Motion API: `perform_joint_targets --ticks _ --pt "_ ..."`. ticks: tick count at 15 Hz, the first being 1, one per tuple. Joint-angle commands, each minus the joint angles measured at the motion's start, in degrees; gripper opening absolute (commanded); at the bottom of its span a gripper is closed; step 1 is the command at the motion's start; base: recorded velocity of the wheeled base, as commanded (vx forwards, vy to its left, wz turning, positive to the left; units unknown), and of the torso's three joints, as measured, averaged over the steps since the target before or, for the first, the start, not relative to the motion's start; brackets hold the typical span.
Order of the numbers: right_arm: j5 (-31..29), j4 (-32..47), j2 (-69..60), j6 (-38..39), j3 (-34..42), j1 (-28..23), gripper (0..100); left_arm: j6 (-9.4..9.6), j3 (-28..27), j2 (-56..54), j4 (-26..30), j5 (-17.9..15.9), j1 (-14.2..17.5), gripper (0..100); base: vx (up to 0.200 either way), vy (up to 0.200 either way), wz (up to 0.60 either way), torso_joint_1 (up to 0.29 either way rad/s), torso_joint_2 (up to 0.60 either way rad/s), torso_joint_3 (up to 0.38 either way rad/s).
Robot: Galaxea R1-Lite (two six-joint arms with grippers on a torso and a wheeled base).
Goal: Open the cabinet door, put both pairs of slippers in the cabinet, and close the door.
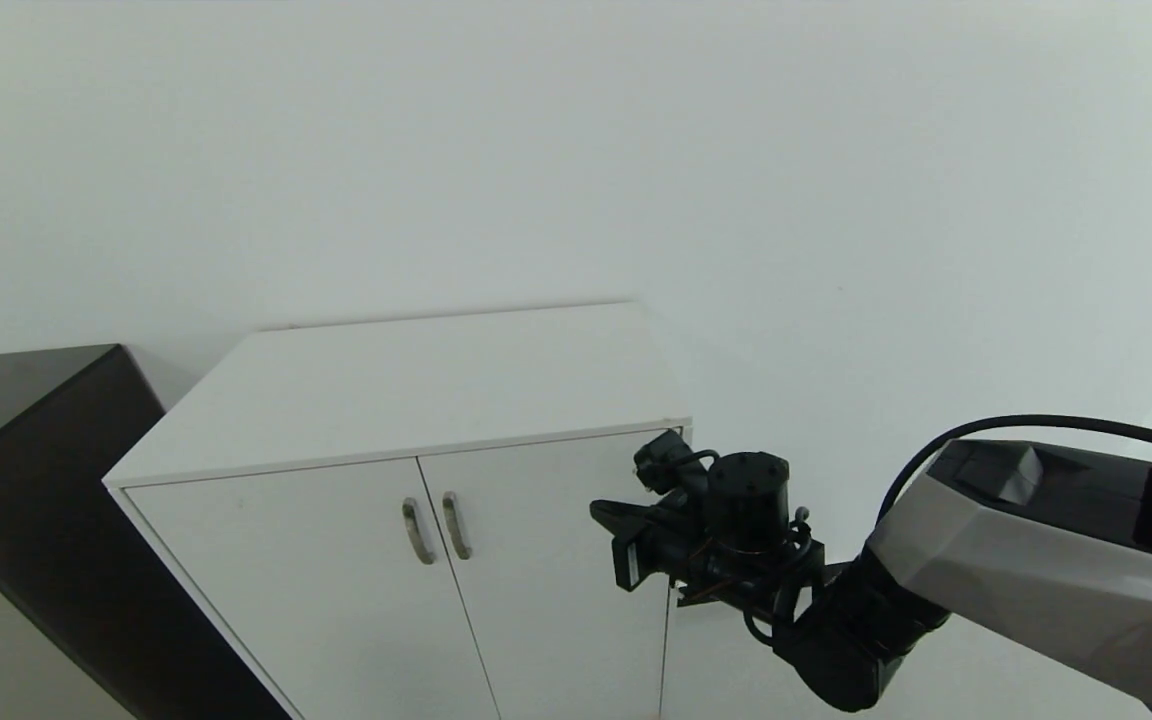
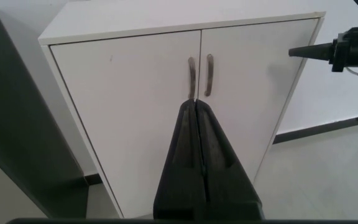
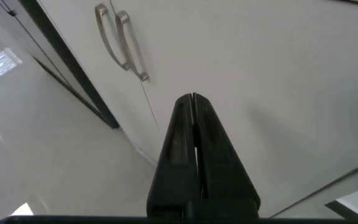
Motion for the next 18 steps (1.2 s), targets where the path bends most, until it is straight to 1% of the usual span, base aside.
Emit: perform_joint_targets --ticks 1,3,6,18 --pt "0.01 -0.07 1.79 -0.01 -1.34 -1.46 0 0.04 0.0 -0.01 -0.01 -0.02 -0.02 0 0.0 0.0 0.0 0.0 0.0 0.0" --pt "0.01 0.02 2.23 0.25 -2.92 -2.42 0 0.04 0.0 -0.01 -0.01 -0.02 -0.02 0 0.0 0.0 0.0 0.0 0.0 0.0" --pt "-0.07 0.02 2.58 2.8 -4.85 -2.6 0 0.04 0.0 -0.01 -0.01 -0.02 -0.02 0 0.0 0.0 0.0 0.0 0.0 0.0" --pt "-0.07 0.55 5.66 2.98 -8.9 -4.01 0 0.04 0.0 -0.01 0.08 -0.02 -0.02 0 0.0 0.0 0.0 0.0 0.0 0.0"
